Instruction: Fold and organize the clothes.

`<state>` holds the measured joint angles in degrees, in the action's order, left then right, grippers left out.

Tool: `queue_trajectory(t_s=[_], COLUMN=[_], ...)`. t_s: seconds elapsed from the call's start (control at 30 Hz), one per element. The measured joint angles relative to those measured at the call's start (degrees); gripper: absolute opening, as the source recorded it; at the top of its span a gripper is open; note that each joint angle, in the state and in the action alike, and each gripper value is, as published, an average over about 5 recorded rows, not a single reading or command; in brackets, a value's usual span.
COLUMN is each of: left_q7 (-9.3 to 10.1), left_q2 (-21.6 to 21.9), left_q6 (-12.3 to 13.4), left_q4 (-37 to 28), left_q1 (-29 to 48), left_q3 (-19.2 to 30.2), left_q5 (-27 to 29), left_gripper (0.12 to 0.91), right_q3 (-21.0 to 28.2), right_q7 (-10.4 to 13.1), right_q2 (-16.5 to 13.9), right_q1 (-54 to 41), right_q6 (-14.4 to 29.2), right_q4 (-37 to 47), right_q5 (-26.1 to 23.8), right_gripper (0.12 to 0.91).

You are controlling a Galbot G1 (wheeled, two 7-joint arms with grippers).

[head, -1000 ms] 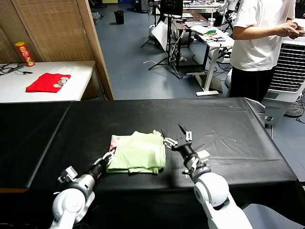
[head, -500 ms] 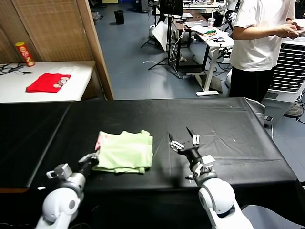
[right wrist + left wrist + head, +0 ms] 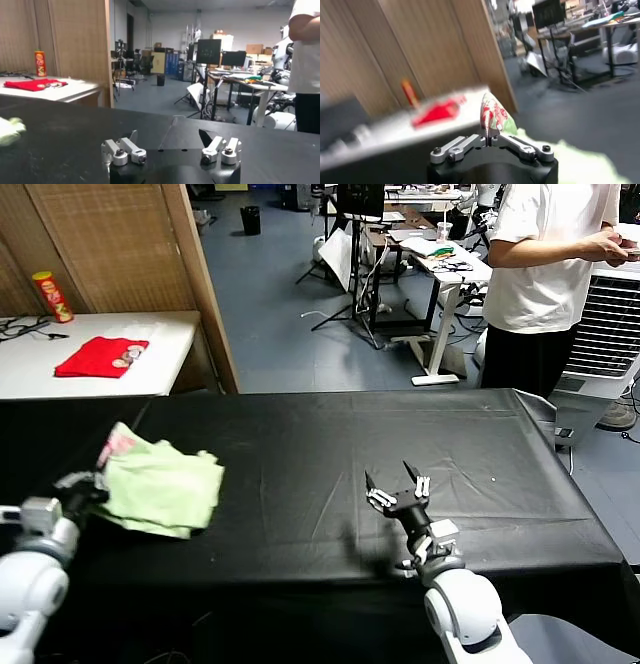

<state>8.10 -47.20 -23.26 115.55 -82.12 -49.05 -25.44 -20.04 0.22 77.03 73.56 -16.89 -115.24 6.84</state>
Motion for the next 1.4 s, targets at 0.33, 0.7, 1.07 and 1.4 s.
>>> queue_trajectory(t_s=[0.33, 0.7, 1.07, 1.4], left_q7=[3.51, 2.11, -3.25, -1.91], left_q2=[-3.67, -15.96, -20.2, -20.27], left_q6=[-3.56, -2.73, 1.16, 3.11], left_q4=[8.32, 8.09, 8.93, 10.67], left_q1=[1.89, 3.47, 0.78, -2.47], left_q3=[8.0, 27.52, 33.95, 29.91], left_q5=[1.38, 6.47, 13.11, 14.33], left_gripper=[0.137, 0.248, 0.769, 0.798], right_q3=[-1.52, -1.93, 4.31, 14.05], right_q7=[-0.24, -1.0, 1.61, 5.6], right_q2=[0.31, -0.29, -1.82, 2.4], right_q1=[1.41, 1.57, -4.7, -16.29], right_q6=[0.02, -1.08, -12.07, -17.09], right_q4=[-0.5, 0.0, 3.1, 12.54], right_q5=[-0.61, 0.81, 19.54, 36.38], right_gripper=[0.798, 0.798, 0.798, 0.798])
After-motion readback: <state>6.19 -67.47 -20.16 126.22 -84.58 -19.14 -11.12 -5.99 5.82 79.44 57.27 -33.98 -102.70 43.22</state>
